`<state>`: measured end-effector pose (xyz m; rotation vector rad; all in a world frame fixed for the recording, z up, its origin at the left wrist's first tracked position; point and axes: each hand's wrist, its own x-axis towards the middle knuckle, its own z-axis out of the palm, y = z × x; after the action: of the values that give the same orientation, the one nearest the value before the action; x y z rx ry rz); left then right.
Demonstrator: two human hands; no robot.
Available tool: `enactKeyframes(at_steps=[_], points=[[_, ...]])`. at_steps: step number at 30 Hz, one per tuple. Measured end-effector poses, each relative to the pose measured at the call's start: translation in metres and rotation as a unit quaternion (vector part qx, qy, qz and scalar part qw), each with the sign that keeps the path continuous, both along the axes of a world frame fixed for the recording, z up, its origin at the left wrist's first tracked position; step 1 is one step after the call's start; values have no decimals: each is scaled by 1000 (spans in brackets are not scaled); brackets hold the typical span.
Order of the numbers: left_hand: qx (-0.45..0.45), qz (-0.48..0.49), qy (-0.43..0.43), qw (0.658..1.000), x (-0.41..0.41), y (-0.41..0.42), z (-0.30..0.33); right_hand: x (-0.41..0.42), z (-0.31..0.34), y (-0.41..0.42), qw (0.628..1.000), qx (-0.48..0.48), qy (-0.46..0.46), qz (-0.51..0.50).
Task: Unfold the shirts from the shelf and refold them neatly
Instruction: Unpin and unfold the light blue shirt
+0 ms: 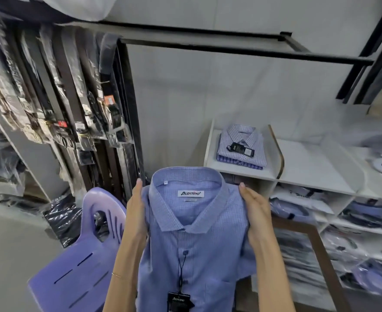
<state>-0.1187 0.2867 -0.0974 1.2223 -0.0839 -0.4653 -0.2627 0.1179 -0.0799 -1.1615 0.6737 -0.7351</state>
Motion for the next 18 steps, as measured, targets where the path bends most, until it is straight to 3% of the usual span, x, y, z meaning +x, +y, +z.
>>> enactKeyframes(at_steps=[5,10,14,18], points=[[80,-92,-39,992,-14,-2,5,0,-3,2,1000,14,0,-26],[47,-67,-13,997,-20,-11,5,0,-5,0,1000,8,3,-18],[19,-74,-41,996,-21,-15,6,-1,-6,-3,1000,-11,20,-12],[-4,-82,-39,996,-23,-20,5,4,-9,-9,979,-174,91,-62]])
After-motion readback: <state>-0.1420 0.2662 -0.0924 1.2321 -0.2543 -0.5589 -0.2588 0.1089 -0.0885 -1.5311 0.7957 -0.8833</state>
